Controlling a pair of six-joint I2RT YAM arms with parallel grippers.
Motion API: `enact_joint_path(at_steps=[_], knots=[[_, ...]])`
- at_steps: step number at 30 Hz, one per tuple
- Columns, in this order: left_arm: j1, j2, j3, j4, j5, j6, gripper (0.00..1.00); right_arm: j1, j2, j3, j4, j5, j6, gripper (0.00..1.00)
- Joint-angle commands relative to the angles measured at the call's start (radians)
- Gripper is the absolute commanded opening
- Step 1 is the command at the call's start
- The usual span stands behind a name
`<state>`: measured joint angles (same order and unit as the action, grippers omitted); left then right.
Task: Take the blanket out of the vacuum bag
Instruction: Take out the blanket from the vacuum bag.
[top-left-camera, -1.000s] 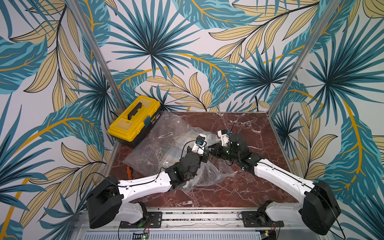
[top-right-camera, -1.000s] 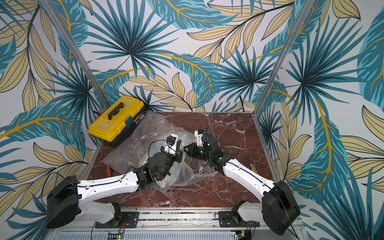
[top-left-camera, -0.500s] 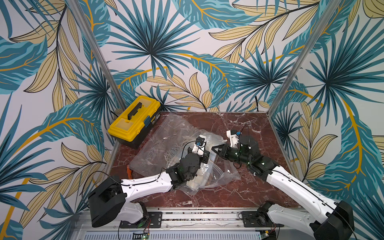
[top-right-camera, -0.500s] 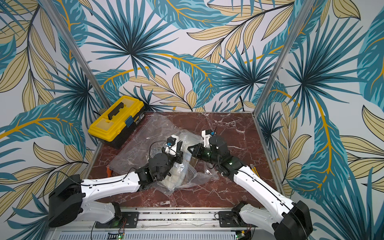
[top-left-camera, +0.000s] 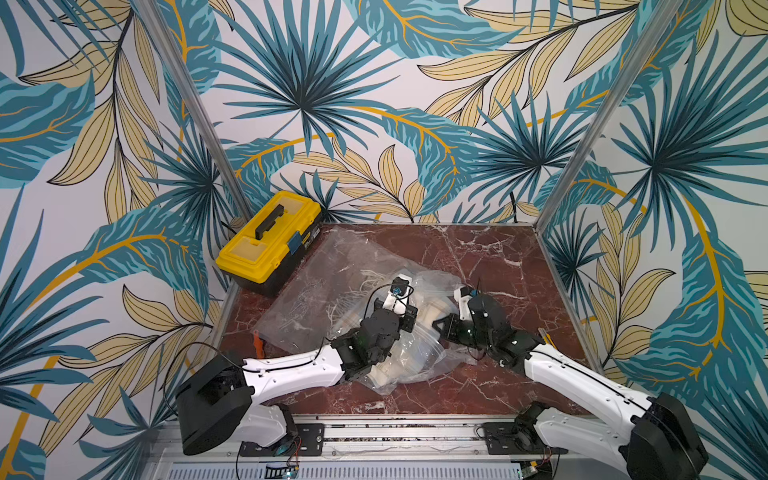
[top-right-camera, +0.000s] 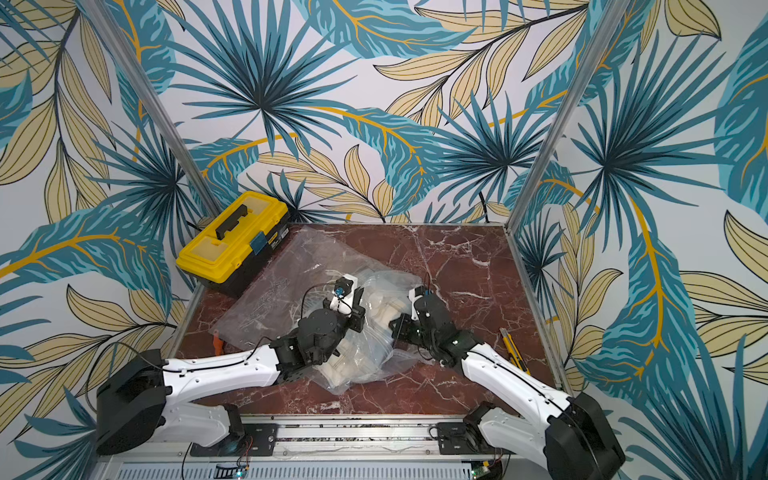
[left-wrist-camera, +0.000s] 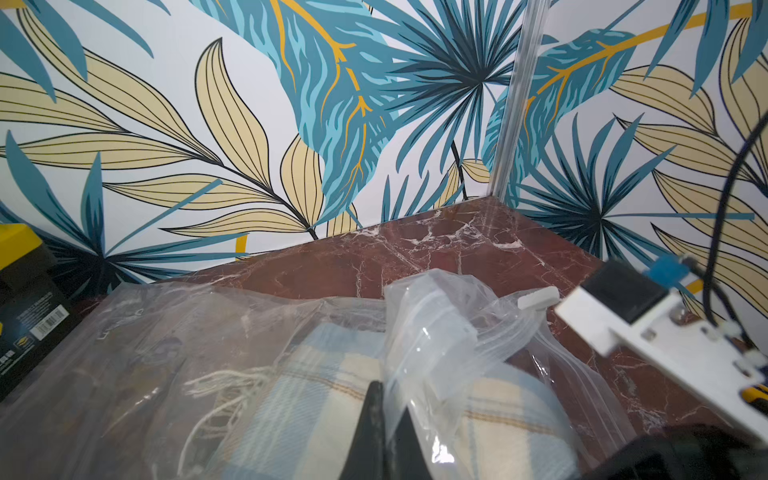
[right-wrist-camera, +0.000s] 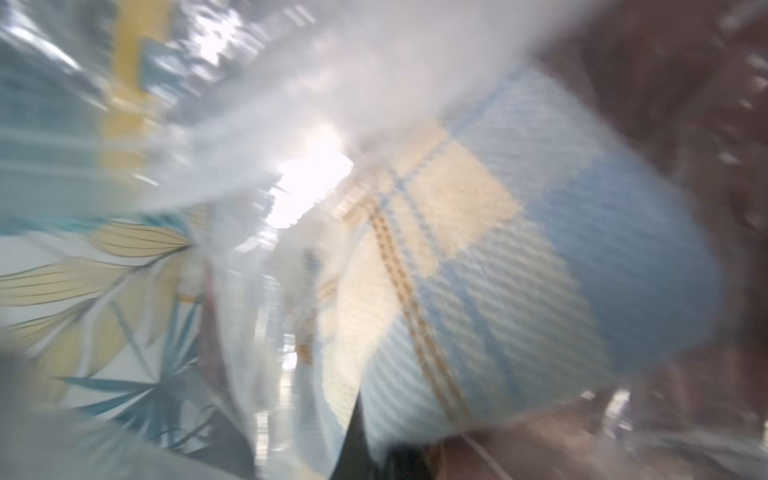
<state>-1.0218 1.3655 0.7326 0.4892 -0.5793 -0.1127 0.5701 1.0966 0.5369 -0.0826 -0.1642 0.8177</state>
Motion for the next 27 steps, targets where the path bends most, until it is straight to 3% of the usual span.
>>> enact_joint_path(at_steps=[1,5,10,11,18,27], knots=[[0.004,-0.037,-0.016,-0.038,-0.006,-0.001,0.00,0.004,0.020,-0.100,0.101,0.059,-0.026,0.00],[0.005,-0.040,-0.014,-0.047,-0.011,0.001,0.00,0.005,0.071,-0.084,0.119,0.051,-0.044,0.00],[0.004,-0.039,-0.015,-0.051,-0.009,-0.013,0.00,0.005,0.059,-0.016,0.062,0.065,-0.079,0.46],[0.004,-0.038,-0.014,-0.052,-0.008,-0.015,0.00,0.004,0.053,-0.005,0.050,0.072,-0.089,0.49],[0.004,-0.037,-0.014,-0.059,-0.008,-0.018,0.00,0.004,0.061,0.075,-0.049,0.061,-0.109,0.62],[0.004,-0.035,-0.016,-0.066,-0.006,-0.022,0.00,0.004,0.032,0.148,-0.328,0.099,-0.063,0.65]])
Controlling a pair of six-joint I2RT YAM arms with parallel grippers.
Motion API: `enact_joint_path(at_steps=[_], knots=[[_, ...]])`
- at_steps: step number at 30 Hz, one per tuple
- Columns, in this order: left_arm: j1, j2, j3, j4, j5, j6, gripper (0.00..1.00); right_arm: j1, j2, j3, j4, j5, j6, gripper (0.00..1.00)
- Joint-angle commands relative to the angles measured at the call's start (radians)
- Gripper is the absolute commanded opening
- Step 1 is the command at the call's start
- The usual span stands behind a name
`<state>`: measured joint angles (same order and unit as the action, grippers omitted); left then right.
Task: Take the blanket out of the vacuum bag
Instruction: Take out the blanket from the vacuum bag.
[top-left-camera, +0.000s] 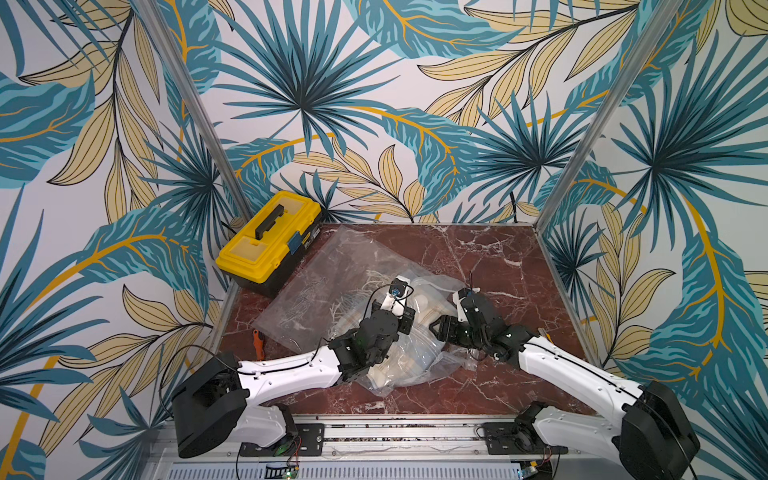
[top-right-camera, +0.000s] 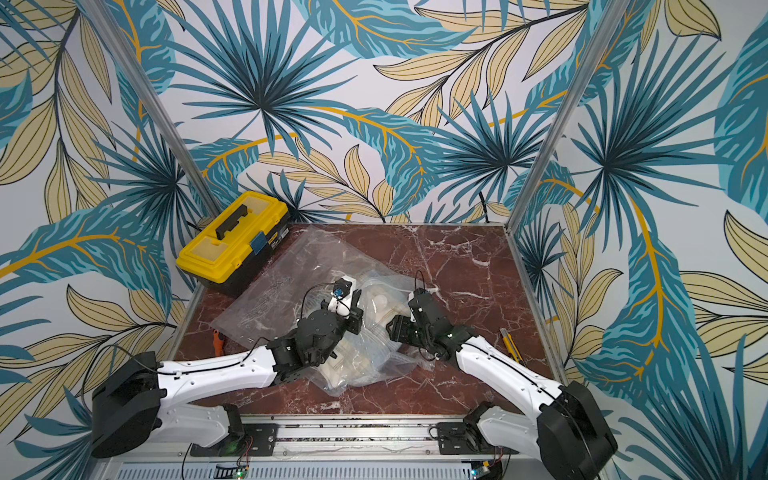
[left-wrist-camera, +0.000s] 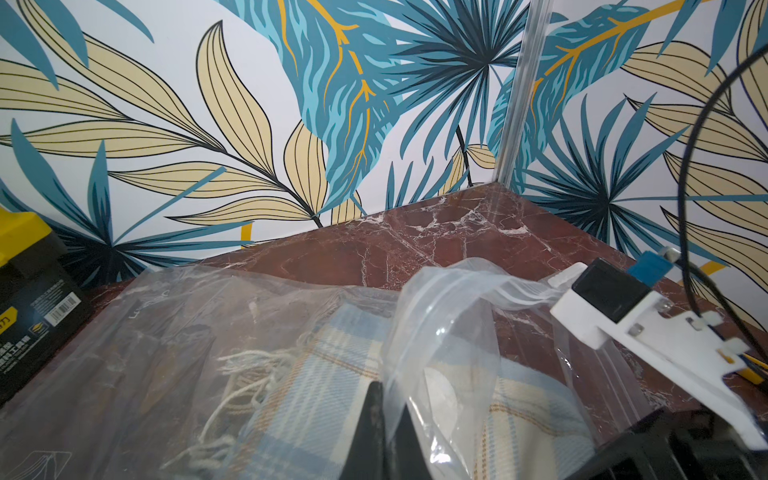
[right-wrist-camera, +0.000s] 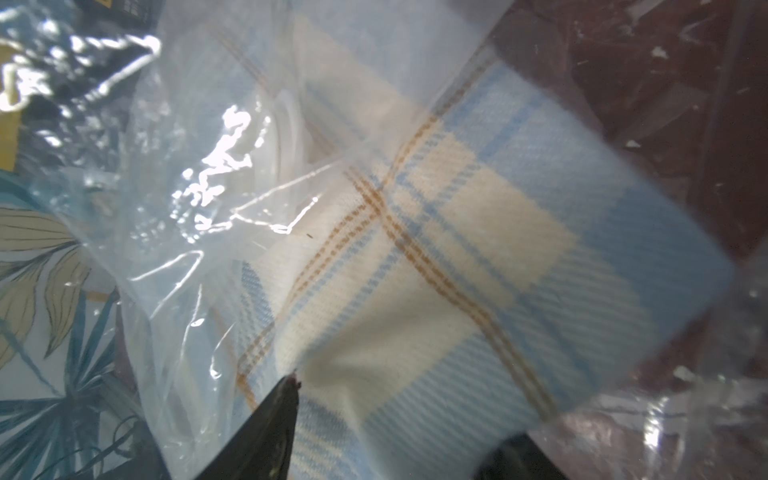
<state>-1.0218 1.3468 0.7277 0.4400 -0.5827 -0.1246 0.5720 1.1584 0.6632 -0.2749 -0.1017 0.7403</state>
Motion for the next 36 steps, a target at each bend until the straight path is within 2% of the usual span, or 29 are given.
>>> enact_joint_path(at_steps=[1,7,13,20,25,29,36], knots=[[0.004,-0.016,-0.011,-0.017,-0.003,-0.012,0.00,0.003,-0.039,0.024,-0.160,0.046,0.014,0.65],[0.004,0.005,-0.003,-0.016,0.004,-0.013,0.00,0.001,-0.112,-0.007,-0.171,0.160,-0.034,0.71],[0.004,0.008,0.013,-0.027,0.002,-0.003,0.00,-0.001,-0.057,0.018,-0.176,0.225,-0.090,0.72],[0.004,0.008,0.014,-0.033,0.003,-0.014,0.00,-0.021,0.070,0.049,-0.105,0.223,-0.105,0.73],[0.004,0.010,0.019,-0.040,0.004,-0.007,0.00,-0.050,0.080,0.022,-0.015,0.230,-0.113,0.74],[0.004,0.017,0.017,-0.039,0.004,-0.012,0.00,-0.111,0.062,-0.042,0.134,0.167,-0.104,0.74],[0.004,0.024,0.021,-0.035,0.008,-0.012,0.00,-0.173,0.133,-0.057,0.168,0.077,-0.099,0.74]])
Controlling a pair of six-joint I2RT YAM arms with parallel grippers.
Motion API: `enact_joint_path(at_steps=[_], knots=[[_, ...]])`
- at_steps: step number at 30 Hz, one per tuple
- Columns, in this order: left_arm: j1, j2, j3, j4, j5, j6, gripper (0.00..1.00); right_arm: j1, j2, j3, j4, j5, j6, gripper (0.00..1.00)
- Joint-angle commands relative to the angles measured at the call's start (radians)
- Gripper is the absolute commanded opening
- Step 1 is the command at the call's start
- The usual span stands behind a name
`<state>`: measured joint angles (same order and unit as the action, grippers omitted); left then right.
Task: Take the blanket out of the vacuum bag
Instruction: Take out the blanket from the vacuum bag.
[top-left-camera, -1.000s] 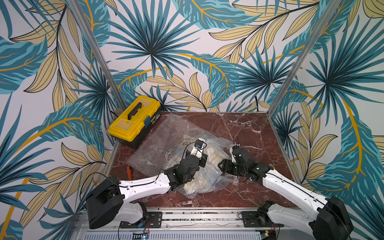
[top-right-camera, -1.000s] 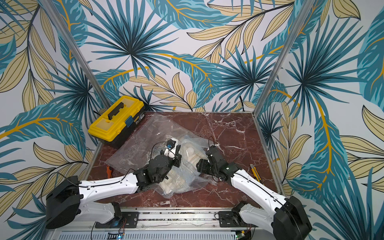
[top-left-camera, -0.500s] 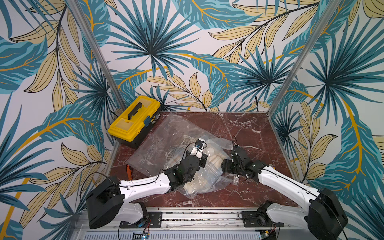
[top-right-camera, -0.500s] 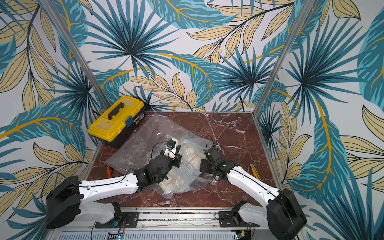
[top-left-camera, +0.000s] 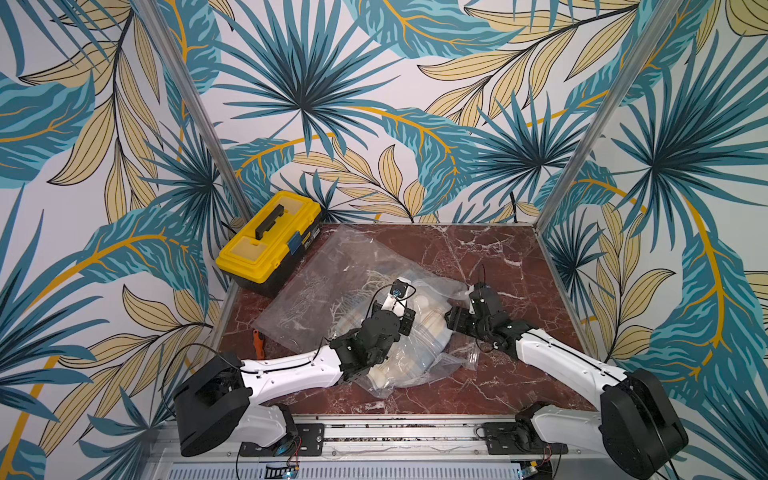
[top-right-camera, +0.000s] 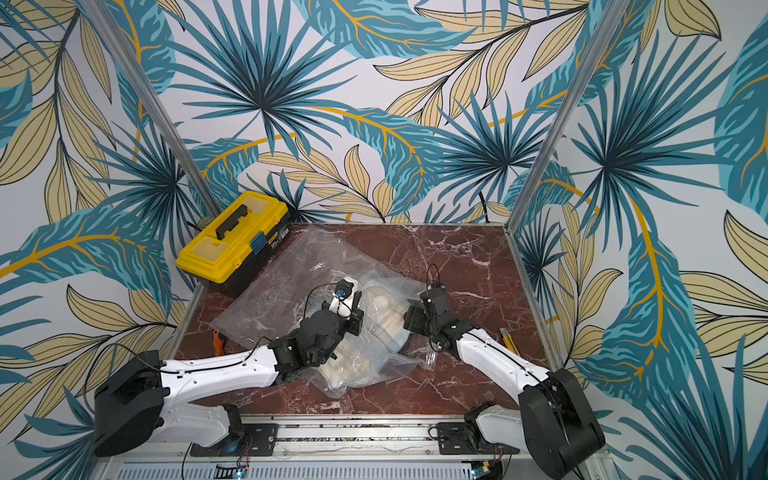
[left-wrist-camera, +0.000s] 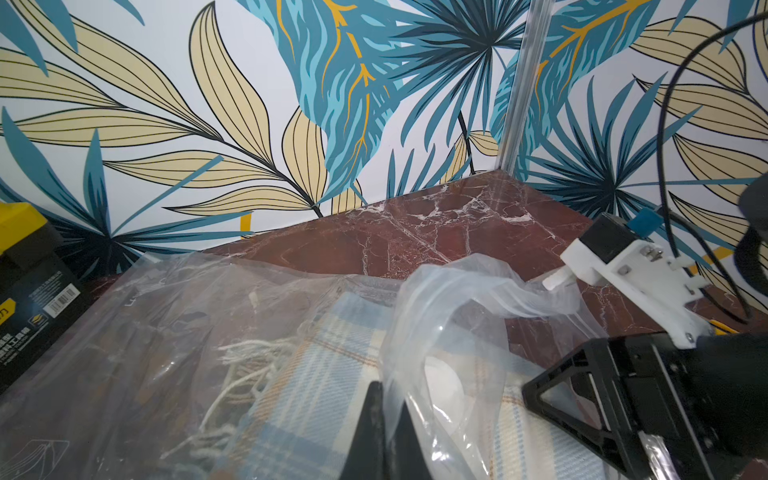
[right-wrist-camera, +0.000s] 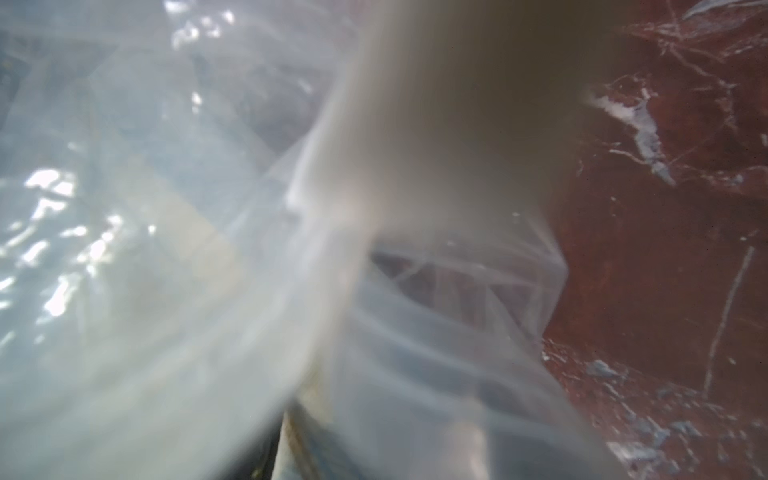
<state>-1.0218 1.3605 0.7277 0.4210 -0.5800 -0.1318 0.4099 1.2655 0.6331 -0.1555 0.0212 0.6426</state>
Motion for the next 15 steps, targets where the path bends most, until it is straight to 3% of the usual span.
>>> enact_joint_path(at_steps=[1,10,15], knots=[[0.003,0.010,0.019,-0.015,0.003,-0.003,0.00,-0.010,0.030,-0.031,0.062,-0.050,0.004,0.74],[0.003,0.000,0.028,-0.030,0.003,0.003,0.00,-0.015,0.130,-0.014,0.125,-0.130,0.019,0.74],[0.003,0.000,0.028,-0.030,0.002,0.002,0.00,-0.014,0.158,-0.023,0.199,-0.212,0.032,0.50]])
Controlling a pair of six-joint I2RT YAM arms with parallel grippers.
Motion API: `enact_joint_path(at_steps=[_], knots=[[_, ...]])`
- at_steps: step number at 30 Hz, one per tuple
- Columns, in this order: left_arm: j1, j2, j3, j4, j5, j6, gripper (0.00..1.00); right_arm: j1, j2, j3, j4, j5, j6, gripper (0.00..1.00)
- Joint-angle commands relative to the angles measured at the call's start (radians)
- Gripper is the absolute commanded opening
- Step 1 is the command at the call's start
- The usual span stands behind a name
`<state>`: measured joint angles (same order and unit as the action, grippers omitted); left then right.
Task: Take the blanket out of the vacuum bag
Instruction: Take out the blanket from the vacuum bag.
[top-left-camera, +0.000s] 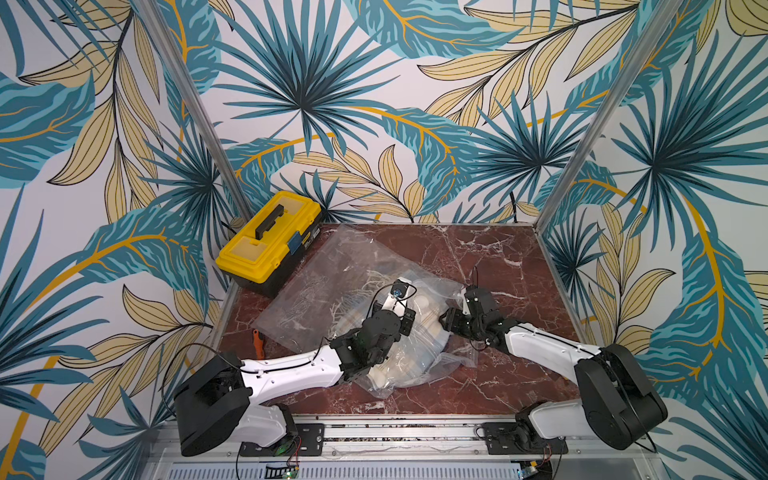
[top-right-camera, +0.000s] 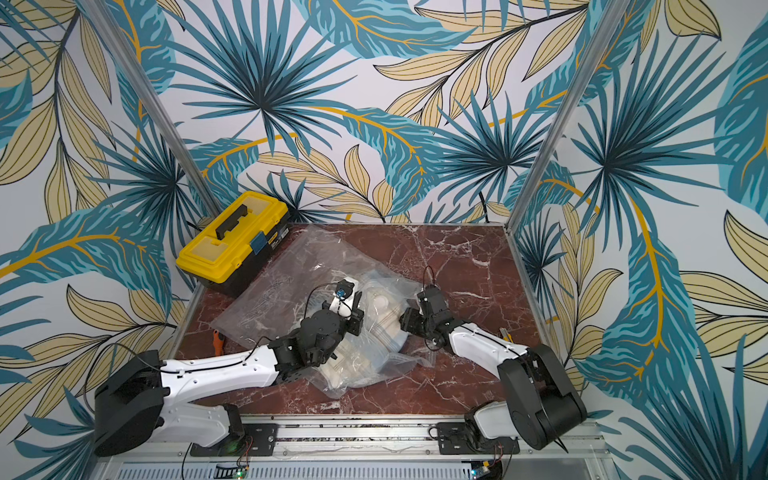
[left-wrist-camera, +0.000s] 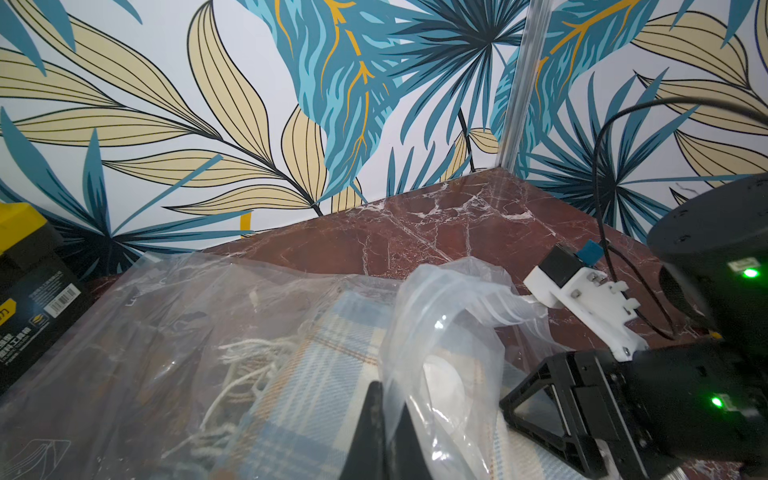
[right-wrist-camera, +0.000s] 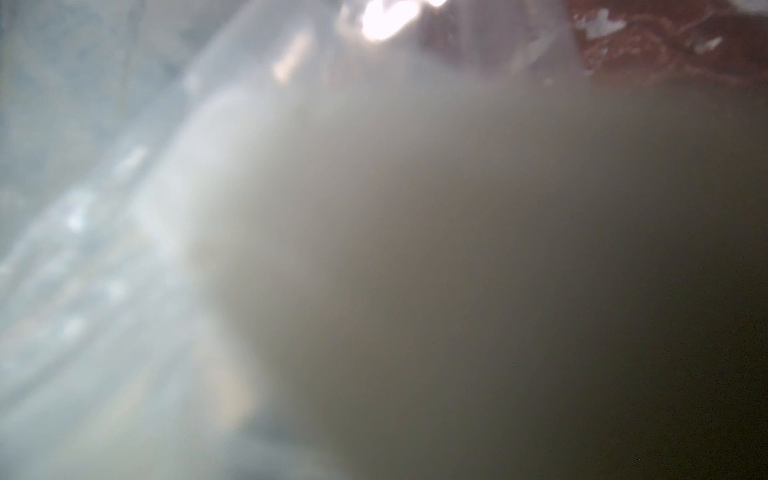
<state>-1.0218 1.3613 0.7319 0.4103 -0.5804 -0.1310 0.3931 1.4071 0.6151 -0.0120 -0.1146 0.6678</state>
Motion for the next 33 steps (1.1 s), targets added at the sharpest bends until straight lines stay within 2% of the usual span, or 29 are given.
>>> enact_joint_path(at_steps=[1,2,4,6,12,19,26,28,33], knots=[[0.004,0.001,0.026,-0.018,0.002,0.002,0.00,0.003,0.014,-0.004,0.065,-0.089,0.006,0.43],[0.004,0.002,0.026,-0.017,0.004,0.004,0.00,0.002,0.008,-0.004,0.069,-0.096,0.006,0.36],[0.004,0.006,0.028,-0.016,0.003,0.005,0.00,0.001,-0.016,0.001,0.066,-0.101,0.002,0.16],[0.004,0.010,0.030,-0.014,0.004,0.005,0.00,0.002,-0.045,0.005,0.056,-0.105,-0.002,0.01],[0.003,0.015,0.030,-0.004,-0.011,0.015,0.00,0.003,-0.163,0.016,0.043,-0.165,0.023,0.00],[0.007,0.049,0.067,-0.041,-0.088,-0.011,0.00,0.003,-0.354,0.090,-0.096,-0.221,0.128,0.00],[0.010,0.121,0.107,-0.036,-0.115,-0.023,0.00,0.002,-0.538,0.093,-0.174,-0.219,0.197,0.00],[0.010,0.132,0.114,-0.036,-0.117,-0.028,0.00,0.002,-0.565,0.125,-0.226,-0.199,0.186,0.00],[0.011,0.131,0.105,-0.036,-0.112,-0.031,0.00,0.002,-0.577,0.265,-0.416,-0.091,0.060,0.00]])
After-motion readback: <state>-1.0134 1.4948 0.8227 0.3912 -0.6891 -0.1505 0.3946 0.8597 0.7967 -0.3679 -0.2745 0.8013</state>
